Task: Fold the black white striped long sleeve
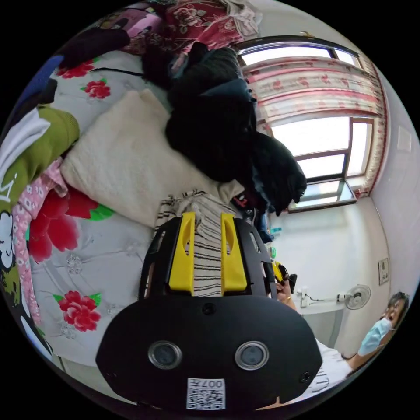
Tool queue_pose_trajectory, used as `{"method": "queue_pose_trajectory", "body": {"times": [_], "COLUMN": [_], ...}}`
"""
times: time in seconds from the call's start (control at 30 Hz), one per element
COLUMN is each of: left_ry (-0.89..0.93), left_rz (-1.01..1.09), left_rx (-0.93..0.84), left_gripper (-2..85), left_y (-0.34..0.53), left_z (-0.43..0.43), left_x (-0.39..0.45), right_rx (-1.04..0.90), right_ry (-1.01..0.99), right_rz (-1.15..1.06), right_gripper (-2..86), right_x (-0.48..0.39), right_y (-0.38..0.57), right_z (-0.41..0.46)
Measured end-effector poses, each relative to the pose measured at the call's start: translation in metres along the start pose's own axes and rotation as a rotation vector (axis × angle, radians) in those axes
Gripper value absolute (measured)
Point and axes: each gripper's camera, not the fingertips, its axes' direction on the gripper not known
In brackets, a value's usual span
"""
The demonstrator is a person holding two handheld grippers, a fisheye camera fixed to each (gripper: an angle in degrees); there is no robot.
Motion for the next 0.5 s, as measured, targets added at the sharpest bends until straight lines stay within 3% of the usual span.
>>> {"method": "queue_pose_trajectory", "body": {"times": [0.27,0.4,0.5], "left_ry": [-0.291,-0.348,-0.485], "left_rz": [0.135,0.128,0.15], "left_rx": [-0.155,-0.199,-0.177], "left_gripper": [10.8,11.7,7.1], "left_y": [0.081,0.104,0.099], "left_z": [0.02,0.046,0.067], "left_x": [-0.047,-0.053,-0.039], "right_rx": [-0.113,-0.084,-0.054], "right_ry": [0.135,0.032,0.013], "right_rz": [0.12,0.241,0.306], "right_gripper": [6.2,7.0,5.9], "right_x": [0.076,0.094,0.095], "right_y": [0.122,0.134,0.125], "right_z": [0.021,0.038,0.059]}}
